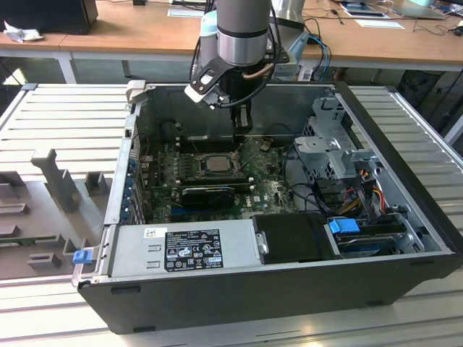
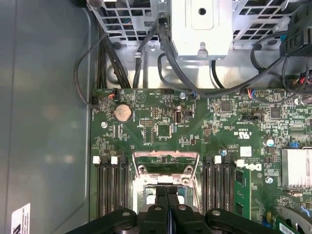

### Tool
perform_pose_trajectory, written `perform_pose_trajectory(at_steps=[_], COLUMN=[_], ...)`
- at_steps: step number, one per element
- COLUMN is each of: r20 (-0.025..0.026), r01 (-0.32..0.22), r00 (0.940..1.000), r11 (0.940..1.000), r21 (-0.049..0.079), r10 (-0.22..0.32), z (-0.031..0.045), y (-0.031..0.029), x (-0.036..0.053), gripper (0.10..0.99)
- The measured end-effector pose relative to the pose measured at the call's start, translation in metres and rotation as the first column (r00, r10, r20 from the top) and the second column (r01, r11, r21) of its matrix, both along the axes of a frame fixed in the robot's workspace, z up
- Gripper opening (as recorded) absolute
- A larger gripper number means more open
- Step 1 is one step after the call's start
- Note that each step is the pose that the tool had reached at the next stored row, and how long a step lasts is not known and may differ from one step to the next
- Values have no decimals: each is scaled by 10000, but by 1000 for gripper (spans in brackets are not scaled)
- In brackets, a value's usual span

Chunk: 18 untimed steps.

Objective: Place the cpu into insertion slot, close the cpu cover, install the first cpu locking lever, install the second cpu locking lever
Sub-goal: 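Close the cpu cover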

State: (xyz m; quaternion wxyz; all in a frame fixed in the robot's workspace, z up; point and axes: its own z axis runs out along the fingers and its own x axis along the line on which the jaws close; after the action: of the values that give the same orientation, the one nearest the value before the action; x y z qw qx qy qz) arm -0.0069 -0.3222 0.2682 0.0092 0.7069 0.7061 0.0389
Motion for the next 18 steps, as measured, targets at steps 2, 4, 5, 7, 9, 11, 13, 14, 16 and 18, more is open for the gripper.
perform_pose_trajectory(at_steps=[2, 4, 5, 7, 9, 11, 13, 14, 16, 18], r20=[1, 0, -1, -4, -12, -18, -24, -27, -35, -44], r01=[0, 0, 1, 0, 0, 0, 1, 2, 0, 1], r00=[10000, 10000, 10000, 10000, 10000, 10000, 10000, 10000, 10000, 10000], r11=[10000, 10000, 10000, 10000, 10000, 10000, 10000, 10000, 10000, 10000], r21=[1, 2, 2, 5, 2, 1, 2, 2, 2, 2], r10=[0, 0, -1, 0, 0, 0, -1, -2, 0, -1], z=[25, 58, 64, 69, 71, 71, 71, 71, 71, 71], y=[0, 0, 0, 1, 0, 1, 1, 0, 0, 0], x=[9, 34, 54, 105, 162, 217, 265, 284, 329, 379], gripper=[106, 106, 106, 106, 106, 106, 106, 106, 106, 106])
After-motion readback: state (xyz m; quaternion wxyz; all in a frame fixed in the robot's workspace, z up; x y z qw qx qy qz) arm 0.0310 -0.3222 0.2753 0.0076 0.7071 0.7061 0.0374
